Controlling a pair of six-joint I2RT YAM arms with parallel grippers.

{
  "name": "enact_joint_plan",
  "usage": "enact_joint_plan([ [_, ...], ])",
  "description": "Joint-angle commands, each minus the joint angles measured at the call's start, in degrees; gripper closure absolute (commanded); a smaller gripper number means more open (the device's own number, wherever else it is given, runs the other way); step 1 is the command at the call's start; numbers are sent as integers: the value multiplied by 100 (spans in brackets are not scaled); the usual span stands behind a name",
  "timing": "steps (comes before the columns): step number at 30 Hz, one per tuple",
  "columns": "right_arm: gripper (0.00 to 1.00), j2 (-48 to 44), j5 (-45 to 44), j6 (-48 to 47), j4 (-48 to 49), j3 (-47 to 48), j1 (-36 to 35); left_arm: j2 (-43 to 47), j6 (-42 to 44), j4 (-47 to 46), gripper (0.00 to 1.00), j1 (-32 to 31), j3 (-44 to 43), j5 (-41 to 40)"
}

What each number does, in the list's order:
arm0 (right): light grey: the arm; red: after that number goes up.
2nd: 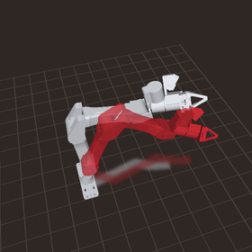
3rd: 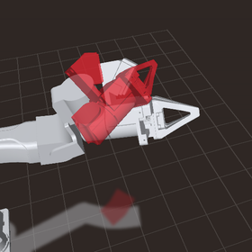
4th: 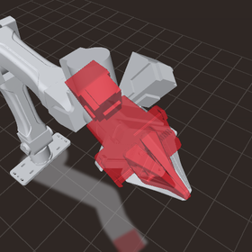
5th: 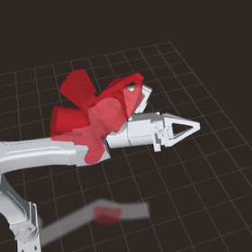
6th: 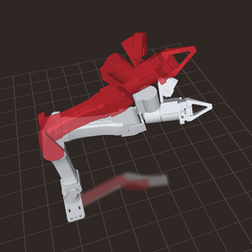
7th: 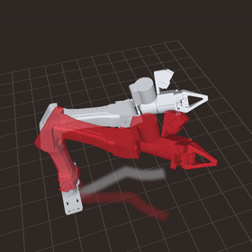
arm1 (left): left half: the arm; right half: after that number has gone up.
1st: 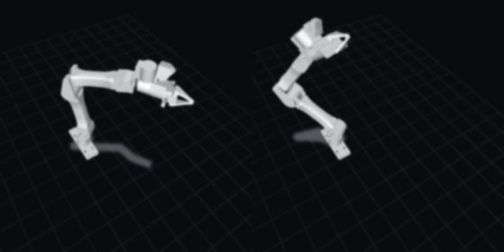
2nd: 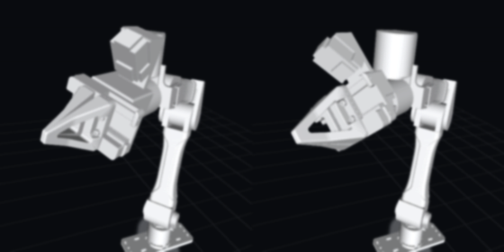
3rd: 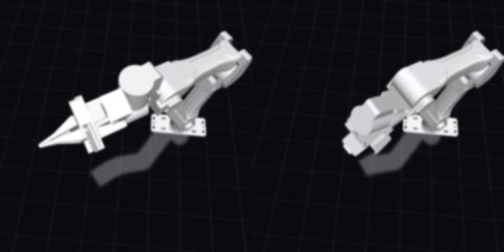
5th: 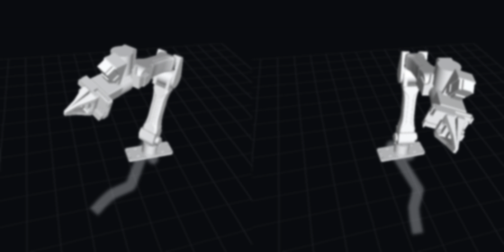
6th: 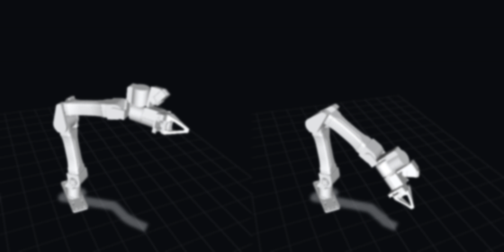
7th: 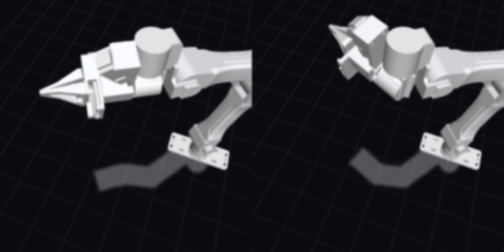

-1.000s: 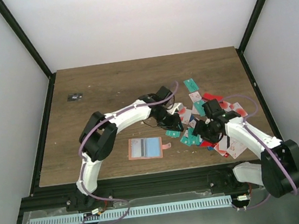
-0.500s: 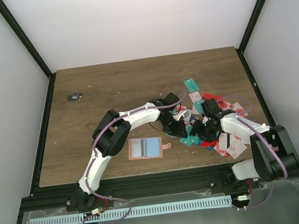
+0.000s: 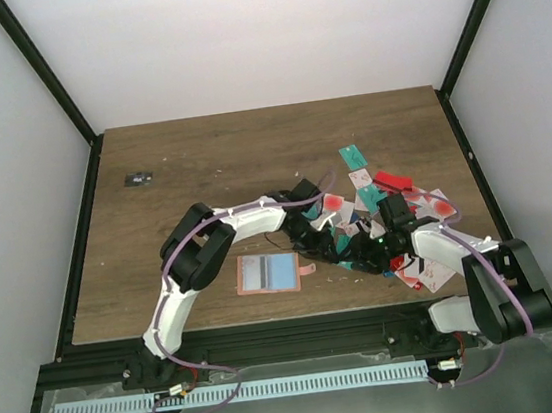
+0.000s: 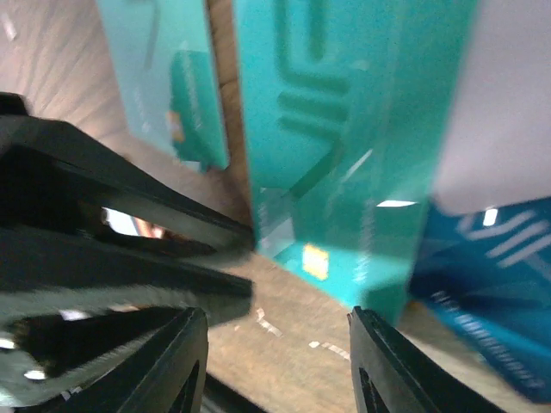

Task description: Put the credit cards into the card holder

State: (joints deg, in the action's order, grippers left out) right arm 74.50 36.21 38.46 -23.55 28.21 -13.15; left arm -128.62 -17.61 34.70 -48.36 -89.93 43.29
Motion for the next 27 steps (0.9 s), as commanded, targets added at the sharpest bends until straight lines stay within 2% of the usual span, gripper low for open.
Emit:
enact_joint_plan([
  [1,53,-285,900,317,402,-205,-72,254,358,-24,78,-251,784,287],
  [6,53,-676,741,343,-277,-280,-75,788,684,111,77,-314,1389,461],
  [11,52,-946,-147,334,-1088,73,-74,1260,500,66,76,-251,1465,2],
  [15,50,-918,-895,571,-1066,276,-66,1160,187,48,74,-106,953,-693],
  [21,47,-651,-1799,655,-845,602,-74,696,22,141,71,84,64,-1176],
  [27,48,109,-2004,589,-474,700,-73,-98,-21,97,70,107,-646,-1165],
])
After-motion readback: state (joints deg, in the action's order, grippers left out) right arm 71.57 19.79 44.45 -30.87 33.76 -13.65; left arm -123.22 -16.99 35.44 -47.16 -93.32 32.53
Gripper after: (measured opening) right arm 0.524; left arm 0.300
